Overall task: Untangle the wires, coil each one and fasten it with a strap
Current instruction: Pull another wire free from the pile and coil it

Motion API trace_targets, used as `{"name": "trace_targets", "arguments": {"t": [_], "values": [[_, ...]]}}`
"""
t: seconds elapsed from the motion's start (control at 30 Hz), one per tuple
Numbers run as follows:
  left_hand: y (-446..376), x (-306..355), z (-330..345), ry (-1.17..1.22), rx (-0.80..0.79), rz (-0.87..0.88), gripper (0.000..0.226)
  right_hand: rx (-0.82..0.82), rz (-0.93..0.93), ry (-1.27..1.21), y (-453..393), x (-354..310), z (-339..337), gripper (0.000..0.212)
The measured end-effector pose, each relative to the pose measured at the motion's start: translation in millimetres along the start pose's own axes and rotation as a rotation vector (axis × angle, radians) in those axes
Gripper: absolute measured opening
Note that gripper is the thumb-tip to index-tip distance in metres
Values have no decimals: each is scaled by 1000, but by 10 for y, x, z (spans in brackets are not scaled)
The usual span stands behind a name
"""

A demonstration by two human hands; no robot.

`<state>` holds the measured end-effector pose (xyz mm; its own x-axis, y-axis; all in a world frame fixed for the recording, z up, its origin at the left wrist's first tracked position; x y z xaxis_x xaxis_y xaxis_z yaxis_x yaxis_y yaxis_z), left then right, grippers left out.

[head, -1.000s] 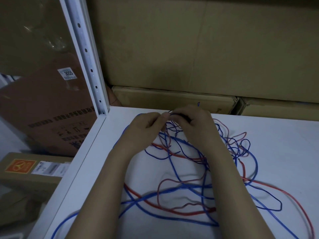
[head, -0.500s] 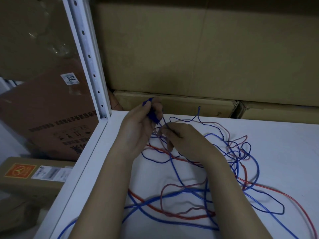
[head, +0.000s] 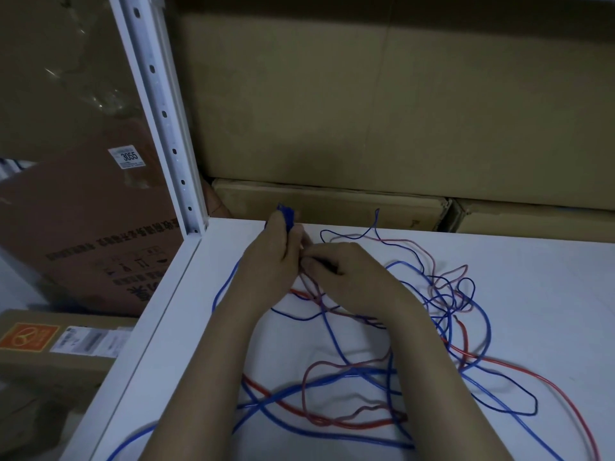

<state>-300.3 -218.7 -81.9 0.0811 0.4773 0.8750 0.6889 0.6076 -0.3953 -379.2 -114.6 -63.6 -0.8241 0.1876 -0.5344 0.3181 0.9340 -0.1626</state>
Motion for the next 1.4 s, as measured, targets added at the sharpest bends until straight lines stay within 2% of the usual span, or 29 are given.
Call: {"name": "trace_targets", "arguments": {"t": [0.17, 0.33, 0.47, 0.6, 0.73, 0.8, 0.9, 1.07, 1.23, 1.4], "values": [[22, 37, 50, -16, -79, -32, 32, 111, 5, 66, -5, 120, -112, 18], [31, 87, 44, -45, -136, -39, 40, 371, 62, 66, 34, 270, -295, 16], [59, 81, 97, -73, -227, -87, 59, 357, 43, 118, 32, 278, -297, 7], [53, 60, 84, -85, -255, -108, 39, 349, 30, 74, 29, 273, -300, 9], [47, 106, 116, -26, -253, -126, 40, 379, 26, 67, 17, 279, -302, 9], [48, 140, 133, 86, -244, -147, 40, 408, 29, 42, 21, 278, -304, 9], [47, 193, 115, 303, -213, -172, 41, 435, 67, -66, 46, 298, -289, 21], [127, 352, 97, 610, -194, -243, 44, 316, 148, -104, 167, 325, -258, 45], [252, 537, 95, 876, -73, -295, 41, 177, 220, -33, 410, 382, -144, 37], [337, 707, 79, 1147, 125, -340, 29, 102, 115, 242, 696, 252, 23, 21]]}}
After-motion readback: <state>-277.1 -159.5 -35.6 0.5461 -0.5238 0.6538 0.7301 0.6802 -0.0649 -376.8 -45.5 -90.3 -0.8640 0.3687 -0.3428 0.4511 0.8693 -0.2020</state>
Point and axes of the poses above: each hand's wrist, its own y-axis away from the middle knuckle, its own z-axis out of the palm, x = y × z, the point moved 3 cm from there along -y, towards the middle knuckle, and after that the axes turned 11 degrees about y, right-handed, at the moved point
